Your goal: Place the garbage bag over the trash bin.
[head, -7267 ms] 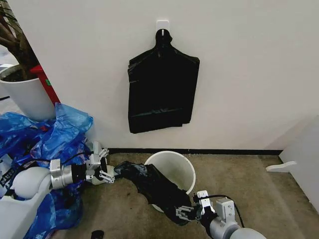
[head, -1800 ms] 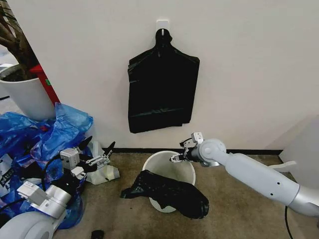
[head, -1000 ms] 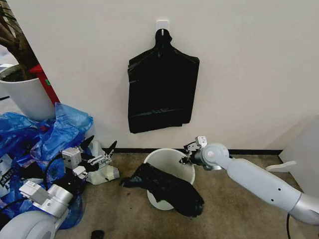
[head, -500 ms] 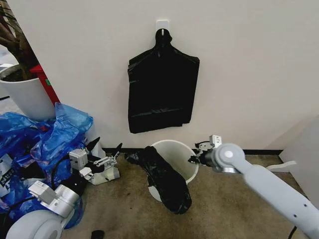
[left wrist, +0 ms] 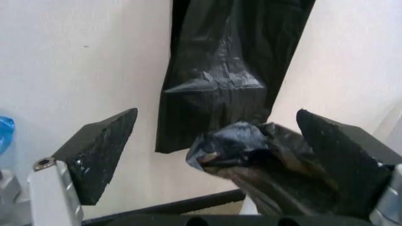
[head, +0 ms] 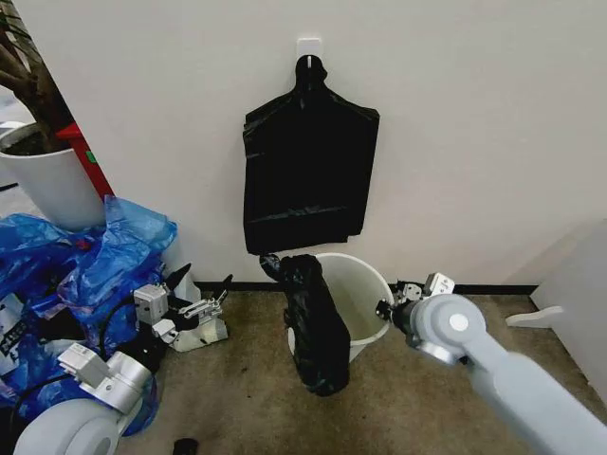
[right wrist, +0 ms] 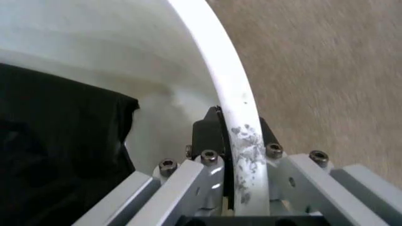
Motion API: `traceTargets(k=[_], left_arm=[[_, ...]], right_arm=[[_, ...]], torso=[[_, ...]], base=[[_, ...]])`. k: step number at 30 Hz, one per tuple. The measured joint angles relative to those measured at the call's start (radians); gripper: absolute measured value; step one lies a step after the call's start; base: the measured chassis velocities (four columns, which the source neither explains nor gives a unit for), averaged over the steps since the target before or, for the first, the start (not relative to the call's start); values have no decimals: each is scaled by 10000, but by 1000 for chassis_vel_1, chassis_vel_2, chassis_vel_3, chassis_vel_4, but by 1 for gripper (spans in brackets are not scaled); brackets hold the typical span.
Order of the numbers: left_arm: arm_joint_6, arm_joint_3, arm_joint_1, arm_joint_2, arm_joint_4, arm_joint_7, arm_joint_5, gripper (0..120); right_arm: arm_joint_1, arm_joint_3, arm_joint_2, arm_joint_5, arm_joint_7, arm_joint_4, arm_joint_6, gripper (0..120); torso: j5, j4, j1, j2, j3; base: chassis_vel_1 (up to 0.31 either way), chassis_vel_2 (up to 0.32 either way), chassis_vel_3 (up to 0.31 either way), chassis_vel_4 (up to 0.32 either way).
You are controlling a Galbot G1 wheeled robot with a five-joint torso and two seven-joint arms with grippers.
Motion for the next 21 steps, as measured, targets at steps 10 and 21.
traceTargets(k=[10, 21], left_arm=[[-6, 280, -109, 182, 32, 96, 58, 100], [5, 61, 176, 119, -237, 41, 283, 100]], right_arm=[[-752, -1261, 953, -2522, 765, 475, 1839, 0], [-968, -1424, 1766, -3751, 1069, -558, 2103, 0]], torso=[[1, 1, 0, 0, 0], [2, -1, 0, 0, 1]], base=[[0, 0, 0, 0], [0, 0, 0, 0]])
